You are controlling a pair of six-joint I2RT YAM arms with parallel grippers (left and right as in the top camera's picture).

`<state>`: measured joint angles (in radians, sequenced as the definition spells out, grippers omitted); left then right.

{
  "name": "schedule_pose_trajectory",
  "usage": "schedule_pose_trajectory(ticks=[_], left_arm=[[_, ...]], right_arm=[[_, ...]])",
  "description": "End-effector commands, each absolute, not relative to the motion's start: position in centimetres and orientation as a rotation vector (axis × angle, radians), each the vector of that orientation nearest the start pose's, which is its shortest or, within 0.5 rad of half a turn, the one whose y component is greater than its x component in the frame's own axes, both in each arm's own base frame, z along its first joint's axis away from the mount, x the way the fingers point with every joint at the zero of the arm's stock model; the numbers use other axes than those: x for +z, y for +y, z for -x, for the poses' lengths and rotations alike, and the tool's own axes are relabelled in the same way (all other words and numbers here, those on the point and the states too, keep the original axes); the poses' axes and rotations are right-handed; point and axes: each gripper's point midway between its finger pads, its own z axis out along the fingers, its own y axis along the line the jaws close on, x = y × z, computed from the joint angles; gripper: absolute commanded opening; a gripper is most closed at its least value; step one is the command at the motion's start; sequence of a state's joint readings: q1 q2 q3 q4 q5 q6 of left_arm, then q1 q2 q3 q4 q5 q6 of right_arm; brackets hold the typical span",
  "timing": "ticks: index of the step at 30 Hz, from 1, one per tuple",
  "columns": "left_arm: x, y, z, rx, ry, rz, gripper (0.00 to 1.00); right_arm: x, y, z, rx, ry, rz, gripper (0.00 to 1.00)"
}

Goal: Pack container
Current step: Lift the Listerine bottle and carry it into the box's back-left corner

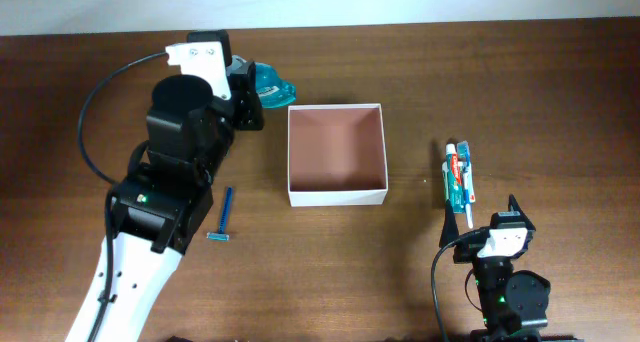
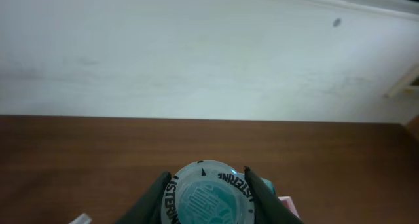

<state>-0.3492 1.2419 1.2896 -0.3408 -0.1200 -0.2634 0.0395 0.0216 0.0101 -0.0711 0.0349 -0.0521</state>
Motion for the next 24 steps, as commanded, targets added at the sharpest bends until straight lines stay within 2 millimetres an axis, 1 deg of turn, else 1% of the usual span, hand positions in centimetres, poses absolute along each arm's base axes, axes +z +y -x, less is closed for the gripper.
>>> schedule_pose_trajectory(ticks=[1, 3, 8, 10, 17, 20, 24], left_arm=[[36.3, -14.4, -39.9, -0.389, 1.885, -0.042, 0.19], [35.2, -15.7, -40.4, -0.397, 1.909, -0.065, 0.19], [32.6, -19.5, -41.8, -0.432, 1.939, -0.130, 0.20], [31.5, -20.6, -42.3, -0.430, 1.950, -0.143, 0.19], [27.3, -21.1, -44.0, -0.306, 2.025, -0.103, 0.18], [25.8, -21.2, -44.5, -0.291, 2.053, -0.107, 0.19], [24.7, -21.7, -45.4, -0.288, 2.054, -0.107, 0.18]], right_arm=[[15.2, 0.2, -24.7, -0.043, 1.664, 0.045, 0.99], [15.2, 0.2, -24.7, -0.043, 1.664, 0.045, 0.99], [15.2, 0.2, -24.7, -0.043, 1.664, 0.045, 0.99], [15.2, 0.2, -24.7, -0.043, 1.664, 0.045, 0.99], [15.2, 0.2, -24.7, -0.043, 1.664, 0.045, 0.98], [15.2, 0.2, -24.7, -0.043, 1.664, 0.045, 0.99], [15.2, 0.2, -24.7, -0.043, 1.664, 0.045, 0.99]])
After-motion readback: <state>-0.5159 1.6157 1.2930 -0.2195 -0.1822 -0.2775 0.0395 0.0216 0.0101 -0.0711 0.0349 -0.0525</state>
